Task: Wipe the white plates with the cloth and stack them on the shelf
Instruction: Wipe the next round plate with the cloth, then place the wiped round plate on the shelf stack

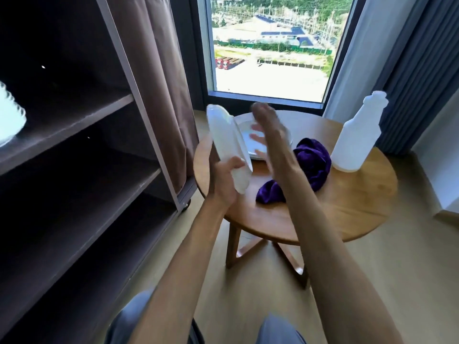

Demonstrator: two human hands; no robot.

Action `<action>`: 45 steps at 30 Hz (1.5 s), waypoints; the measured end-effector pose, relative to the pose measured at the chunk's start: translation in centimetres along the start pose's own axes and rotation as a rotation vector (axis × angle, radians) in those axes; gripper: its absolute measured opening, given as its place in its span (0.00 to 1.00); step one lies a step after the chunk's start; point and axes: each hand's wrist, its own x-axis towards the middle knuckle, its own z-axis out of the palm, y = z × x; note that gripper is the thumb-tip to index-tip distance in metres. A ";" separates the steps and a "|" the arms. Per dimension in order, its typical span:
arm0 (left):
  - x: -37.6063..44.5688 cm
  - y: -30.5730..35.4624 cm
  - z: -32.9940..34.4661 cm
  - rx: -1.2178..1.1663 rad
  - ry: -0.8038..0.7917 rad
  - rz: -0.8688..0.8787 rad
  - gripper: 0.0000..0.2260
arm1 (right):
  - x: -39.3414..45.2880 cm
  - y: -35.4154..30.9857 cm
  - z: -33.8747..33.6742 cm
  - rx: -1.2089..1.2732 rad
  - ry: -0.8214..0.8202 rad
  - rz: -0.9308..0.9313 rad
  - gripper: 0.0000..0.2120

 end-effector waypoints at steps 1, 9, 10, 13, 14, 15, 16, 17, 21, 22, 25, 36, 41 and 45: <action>0.0 -0.1 0.2 0.128 -0.042 0.042 0.37 | -0.5 -0.6 0.9 -0.034 -0.102 -0.012 0.43; 1.0 1.9 -0.6 0.793 -0.107 0.396 0.25 | -0.9 -1.2 2.7 0.147 -0.040 -0.187 0.39; 1.0 2.1 -0.7 0.846 -0.110 0.432 0.26 | -0.9 -1.1 3.0 0.211 -0.010 -0.194 0.38; 0.2 4.0 -1.9 1.045 -0.127 0.525 0.20 | -0.3 -0.9 3.5 0.583 -0.027 -0.127 0.34; -0.2 4.7 -3.0 1.091 -0.110 0.506 0.17 | 0.0 -1.1 3.7 0.735 -0.048 -0.061 0.33; -0.9 5.5 -4.1 1.127 -0.079 0.499 0.14 | 0.3 -1.3 3.8 0.843 -0.046 -0.007 0.32; -1.5 6.1 -5.3 1.156 -0.008 0.524 0.14 | 0.7 -1.4 3.9 0.895 -0.023 0.024 0.32; -2.1 6.6 -6.6 1.164 0.095 0.560 0.14 | 1.0 -1.6 4.4 0.917 0.001 0.036 0.32; -3.8 8.1 -10.3 0.873 0.434 0.484 0.33 | 1.7 -2.3 6.8 1.066 -0.038 0.095 0.30; -4.0 8.4 -11.0 0.781 0.436 0.454 0.38 | 1.6 -2.5 7.9 1.090 -0.068 0.118 0.28; -4.6 9.6 -12.5 0.639 0.408 0.488 0.42 | 1.6 -3.0 11.2 1.146 -0.215 0.136 0.18; -6.3 17.2 -21.9 0.797 0.657 0.711 0.36 | 1.0 -9.6 24.7 0.985 -0.354 0.113 0.29; -5.4 19.8 -25.8 0.812 0.802 0.753 0.27 | 2.7 -12.0 29.5 0.804 -0.396 0.049 0.27; -5.1 20.8 -29.1 0.785 0.873 0.726 0.30 | 3.4 -14.3 32.8 0.578 -0.460 -0.002 0.26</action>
